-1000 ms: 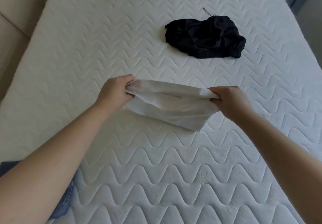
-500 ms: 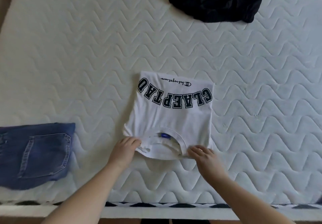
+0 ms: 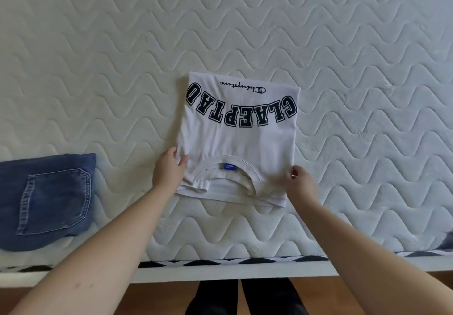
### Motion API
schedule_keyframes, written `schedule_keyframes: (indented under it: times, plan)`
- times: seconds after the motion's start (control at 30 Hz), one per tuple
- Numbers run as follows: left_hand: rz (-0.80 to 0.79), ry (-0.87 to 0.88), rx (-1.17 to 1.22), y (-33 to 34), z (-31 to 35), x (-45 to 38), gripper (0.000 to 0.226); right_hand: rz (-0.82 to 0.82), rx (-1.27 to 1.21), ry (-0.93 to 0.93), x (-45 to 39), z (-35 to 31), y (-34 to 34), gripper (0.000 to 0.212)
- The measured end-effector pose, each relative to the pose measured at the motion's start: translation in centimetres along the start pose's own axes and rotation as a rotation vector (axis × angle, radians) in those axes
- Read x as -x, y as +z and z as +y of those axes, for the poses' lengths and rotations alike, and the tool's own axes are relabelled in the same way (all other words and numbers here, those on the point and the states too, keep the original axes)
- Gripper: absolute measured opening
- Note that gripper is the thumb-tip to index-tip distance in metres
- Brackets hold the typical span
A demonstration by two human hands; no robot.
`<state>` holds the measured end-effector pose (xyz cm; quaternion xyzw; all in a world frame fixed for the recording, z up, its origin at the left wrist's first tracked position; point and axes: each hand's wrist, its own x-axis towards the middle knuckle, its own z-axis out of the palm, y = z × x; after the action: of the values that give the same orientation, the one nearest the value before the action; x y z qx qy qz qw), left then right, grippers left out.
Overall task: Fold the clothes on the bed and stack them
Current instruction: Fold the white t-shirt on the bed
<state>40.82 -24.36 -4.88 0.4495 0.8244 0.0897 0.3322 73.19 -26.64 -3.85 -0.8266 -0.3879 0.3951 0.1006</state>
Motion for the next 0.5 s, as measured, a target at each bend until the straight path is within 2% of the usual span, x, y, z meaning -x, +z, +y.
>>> schedule_keyframes:
  times: [0.1, 0.27, 0.37, 0.5]
  plan:
    - [0.014, -0.021, 0.011, 0.3, 0.3, -0.9, 0.045, -0.003, 0.044, 0.039, -0.2, -0.1, 0.8, 0.019]
    - [0.002, -0.033, -0.119, -0.2, 0.0, -1.9, 0.026, 0.001, 0.06, 0.125, -0.7, 0.3, 0.8, 0.015]
    - [0.044, -0.011, -0.069, -0.9, 0.1, -1.5, 0.017, -0.014, 0.02, 0.152, -1.3, 0.3, -0.1, 0.019]
    - [0.113, 0.063, 0.093, -1.5, -0.2, -0.9, 0.009, 0.014, -0.104, 0.093, -1.2, 0.8, -0.2, 0.018]
